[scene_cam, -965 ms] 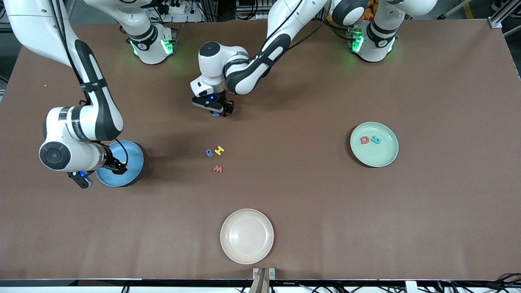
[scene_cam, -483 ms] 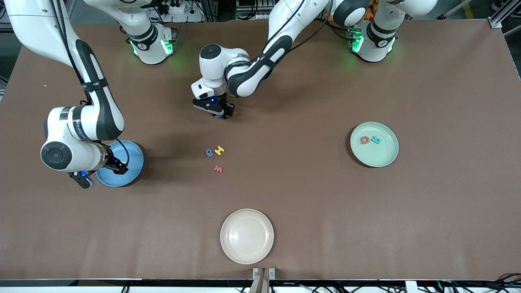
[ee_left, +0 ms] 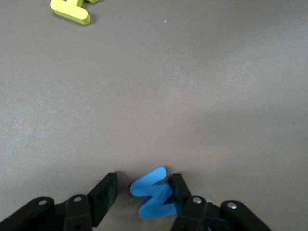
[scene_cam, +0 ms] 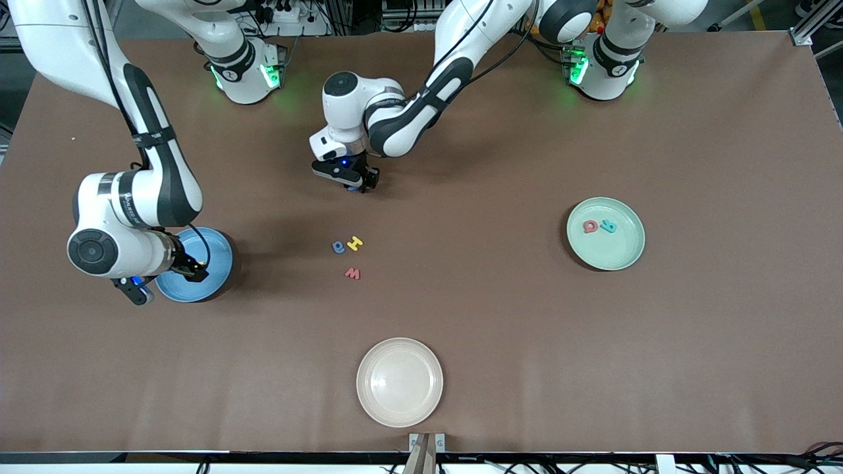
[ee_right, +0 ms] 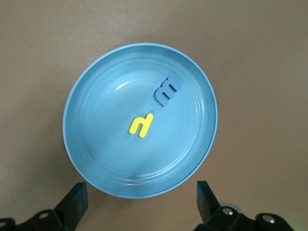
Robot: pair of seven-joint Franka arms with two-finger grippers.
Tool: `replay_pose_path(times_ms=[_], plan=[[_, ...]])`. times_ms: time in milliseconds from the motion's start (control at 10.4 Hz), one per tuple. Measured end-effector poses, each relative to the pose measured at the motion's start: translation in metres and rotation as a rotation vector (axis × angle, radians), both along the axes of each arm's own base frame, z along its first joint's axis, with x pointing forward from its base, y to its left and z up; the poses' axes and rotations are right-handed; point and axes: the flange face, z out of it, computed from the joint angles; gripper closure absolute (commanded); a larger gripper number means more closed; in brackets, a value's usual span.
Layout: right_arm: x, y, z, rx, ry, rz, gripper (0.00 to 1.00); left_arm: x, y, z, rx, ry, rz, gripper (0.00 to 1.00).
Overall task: Sort upper and lower case letters into plates
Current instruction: 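Close the left gripper on the blue w, then lift the blue w with the left gripper while the right gripper reaches letters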
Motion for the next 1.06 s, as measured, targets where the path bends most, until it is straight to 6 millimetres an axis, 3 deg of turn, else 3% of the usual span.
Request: replay_pose_path(times_ms=[772, 1062], plan=[[0.0, 0.0053, 0.0, 0.0, 0.0, 0.009, 0.0, 0.0001, 0.0001, 0.0016, -0.004, 0.052, 0.044, 0.46], [0.0, 0.0049, 0.0, 0.0, 0.0, 0.008, 0.0, -0.0004, -0.0002, 0.0022, -0.003, 0.055, 0.046, 0.55]])
